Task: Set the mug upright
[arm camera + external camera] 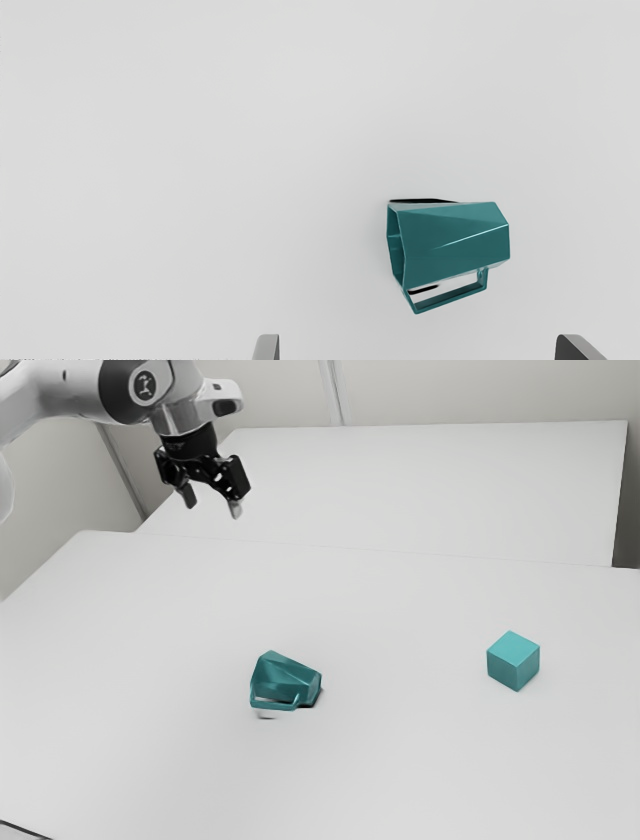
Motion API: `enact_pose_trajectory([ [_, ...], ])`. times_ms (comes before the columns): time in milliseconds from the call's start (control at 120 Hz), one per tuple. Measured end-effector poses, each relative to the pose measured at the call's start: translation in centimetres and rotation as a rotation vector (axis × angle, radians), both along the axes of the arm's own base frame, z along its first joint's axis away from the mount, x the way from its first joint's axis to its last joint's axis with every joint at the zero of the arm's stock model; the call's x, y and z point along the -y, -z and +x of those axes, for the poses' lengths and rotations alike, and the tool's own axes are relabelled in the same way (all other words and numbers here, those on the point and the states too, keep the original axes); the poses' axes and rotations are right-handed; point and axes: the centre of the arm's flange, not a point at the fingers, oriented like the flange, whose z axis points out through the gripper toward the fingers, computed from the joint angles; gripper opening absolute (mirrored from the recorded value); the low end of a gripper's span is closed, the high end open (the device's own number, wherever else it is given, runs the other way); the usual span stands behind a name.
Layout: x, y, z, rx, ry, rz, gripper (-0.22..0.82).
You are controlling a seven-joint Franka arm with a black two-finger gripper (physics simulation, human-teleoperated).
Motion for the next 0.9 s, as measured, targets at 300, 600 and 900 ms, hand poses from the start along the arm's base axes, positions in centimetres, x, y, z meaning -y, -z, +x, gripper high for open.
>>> enact_pose_trajectory([
  [300, -0.4, 0.9, -0.5, -0.040, -0.022, -0.087, 0.60],
  [600, -4.3, 6.3, -2.7, -0.180, -0.153, -0.300, 0.60],
  [900, -8.8, 13.9, -3.8, -0.252, -0.217, -0.442, 0.60],
])
